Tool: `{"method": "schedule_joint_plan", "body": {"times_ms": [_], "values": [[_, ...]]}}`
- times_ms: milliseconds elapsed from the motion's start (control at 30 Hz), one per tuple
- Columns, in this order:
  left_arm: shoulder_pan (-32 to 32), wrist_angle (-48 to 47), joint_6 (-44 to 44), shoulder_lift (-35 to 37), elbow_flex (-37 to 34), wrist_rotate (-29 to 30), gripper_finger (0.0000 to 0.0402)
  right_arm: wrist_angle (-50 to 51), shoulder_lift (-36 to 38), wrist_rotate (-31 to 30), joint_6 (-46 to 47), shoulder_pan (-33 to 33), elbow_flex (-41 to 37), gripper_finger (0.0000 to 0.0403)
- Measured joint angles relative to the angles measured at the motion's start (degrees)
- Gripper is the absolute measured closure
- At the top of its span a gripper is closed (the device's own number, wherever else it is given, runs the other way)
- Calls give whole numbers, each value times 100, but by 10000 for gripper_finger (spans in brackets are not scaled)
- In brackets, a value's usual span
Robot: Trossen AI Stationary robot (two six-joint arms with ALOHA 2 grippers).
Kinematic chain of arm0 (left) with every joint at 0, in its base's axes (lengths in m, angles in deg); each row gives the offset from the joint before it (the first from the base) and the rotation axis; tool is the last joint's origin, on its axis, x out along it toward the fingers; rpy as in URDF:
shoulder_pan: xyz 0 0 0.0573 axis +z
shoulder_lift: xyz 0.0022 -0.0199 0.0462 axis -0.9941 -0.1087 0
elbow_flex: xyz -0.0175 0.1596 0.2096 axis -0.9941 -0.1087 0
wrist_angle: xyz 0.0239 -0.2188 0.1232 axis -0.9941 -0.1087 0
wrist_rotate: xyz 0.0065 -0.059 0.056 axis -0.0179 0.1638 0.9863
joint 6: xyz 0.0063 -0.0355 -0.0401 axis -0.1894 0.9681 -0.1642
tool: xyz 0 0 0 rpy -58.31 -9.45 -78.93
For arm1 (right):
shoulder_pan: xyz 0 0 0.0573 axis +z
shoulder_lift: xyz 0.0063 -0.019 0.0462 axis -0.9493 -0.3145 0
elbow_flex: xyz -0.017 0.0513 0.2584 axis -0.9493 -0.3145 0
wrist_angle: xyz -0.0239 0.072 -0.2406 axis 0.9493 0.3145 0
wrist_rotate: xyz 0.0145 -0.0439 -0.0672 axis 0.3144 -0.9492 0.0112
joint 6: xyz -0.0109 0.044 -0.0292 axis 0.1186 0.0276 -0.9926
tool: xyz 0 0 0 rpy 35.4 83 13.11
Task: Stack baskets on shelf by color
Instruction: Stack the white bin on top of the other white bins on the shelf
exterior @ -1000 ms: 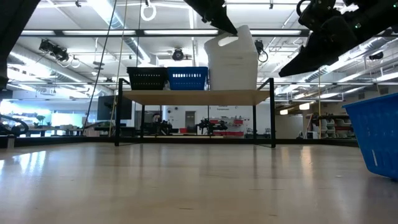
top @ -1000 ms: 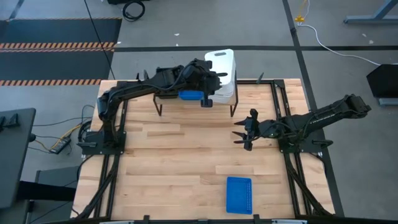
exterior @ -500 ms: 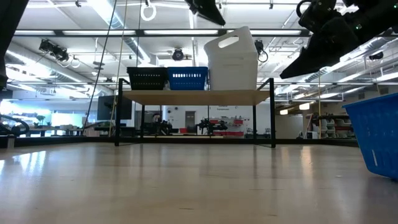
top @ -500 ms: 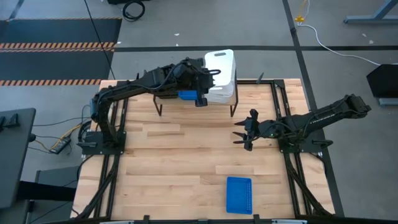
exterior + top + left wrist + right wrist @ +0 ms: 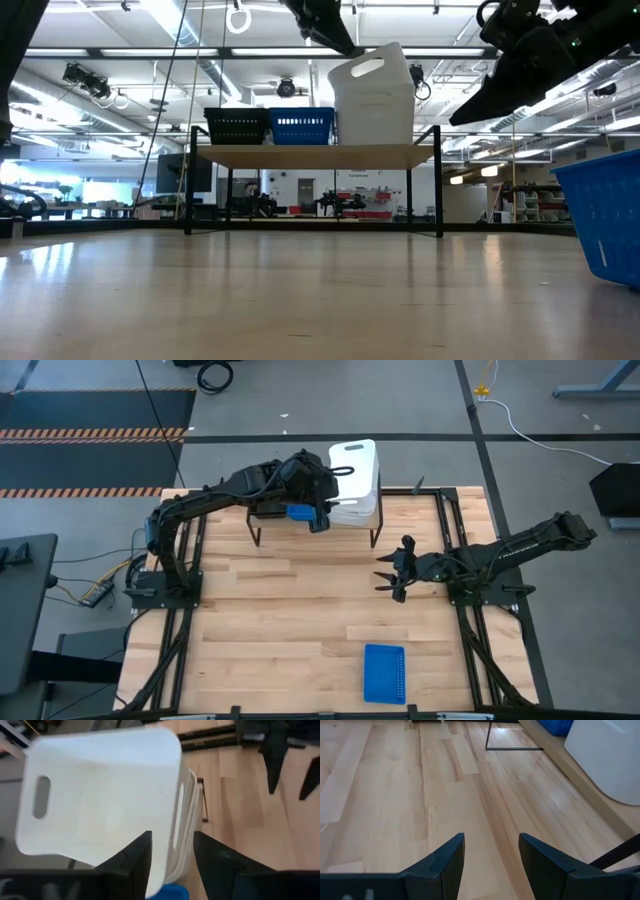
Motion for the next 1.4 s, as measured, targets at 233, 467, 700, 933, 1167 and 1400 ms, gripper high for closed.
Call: {"method": "schedule_joint_plan", "body": {"times_ms": [233, 467, 700, 933, 1167, 1400], "values": [[284, -128, 223, -89, -9, -262, 211, 1, 0, 0, 0, 0, 0, 208], [352, -67, 254, -226, -7, -625, 198, 2, 0, 2, 0, -17, 0, 208], [341, -7, 89, -308, -9, -722, 215, 14, -1, 2, -2, -22, 0, 208], [321, 47, 17, -305, -9, -716, 287, 26, -2, 2, -2, -22, 0, 208], [323, 49, -202, -305, -9, -744, 390, 44, 0, 2, -2, -22, 1, 208], [321, 177, -319, -305, -9, -718, 394, 44, 0, 2, -2, -22, 0, 208]]}}
